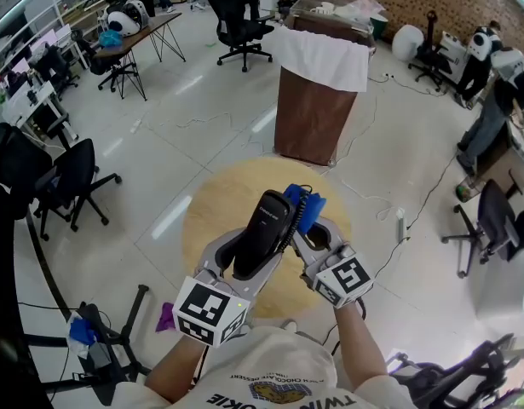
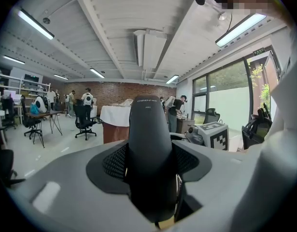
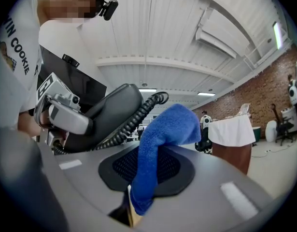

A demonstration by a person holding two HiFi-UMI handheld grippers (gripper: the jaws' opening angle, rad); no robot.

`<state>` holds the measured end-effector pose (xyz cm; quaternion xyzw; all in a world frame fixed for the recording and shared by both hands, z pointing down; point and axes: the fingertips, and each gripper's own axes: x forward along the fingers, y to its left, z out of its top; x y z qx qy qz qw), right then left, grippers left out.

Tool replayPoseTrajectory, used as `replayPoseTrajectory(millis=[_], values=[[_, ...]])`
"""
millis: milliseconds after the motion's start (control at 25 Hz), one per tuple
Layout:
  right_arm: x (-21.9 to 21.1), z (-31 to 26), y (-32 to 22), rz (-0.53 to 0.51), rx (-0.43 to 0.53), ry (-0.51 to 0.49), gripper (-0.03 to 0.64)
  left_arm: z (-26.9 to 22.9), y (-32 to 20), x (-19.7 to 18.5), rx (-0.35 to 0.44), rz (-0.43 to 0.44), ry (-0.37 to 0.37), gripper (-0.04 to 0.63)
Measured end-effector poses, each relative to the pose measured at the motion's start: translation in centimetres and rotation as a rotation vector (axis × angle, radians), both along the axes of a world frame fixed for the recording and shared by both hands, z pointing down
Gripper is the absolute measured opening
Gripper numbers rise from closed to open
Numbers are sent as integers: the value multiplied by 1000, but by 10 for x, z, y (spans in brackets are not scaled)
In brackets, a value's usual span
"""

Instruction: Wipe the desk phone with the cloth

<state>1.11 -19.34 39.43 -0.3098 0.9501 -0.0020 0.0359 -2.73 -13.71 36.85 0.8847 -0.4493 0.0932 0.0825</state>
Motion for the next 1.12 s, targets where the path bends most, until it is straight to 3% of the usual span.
replayPoseTrajectory(millis=[1120], values=[[-40, 43, 60, -76, -74, 43, 60, -8, -25, -3, -9, -1, 49, 256]])
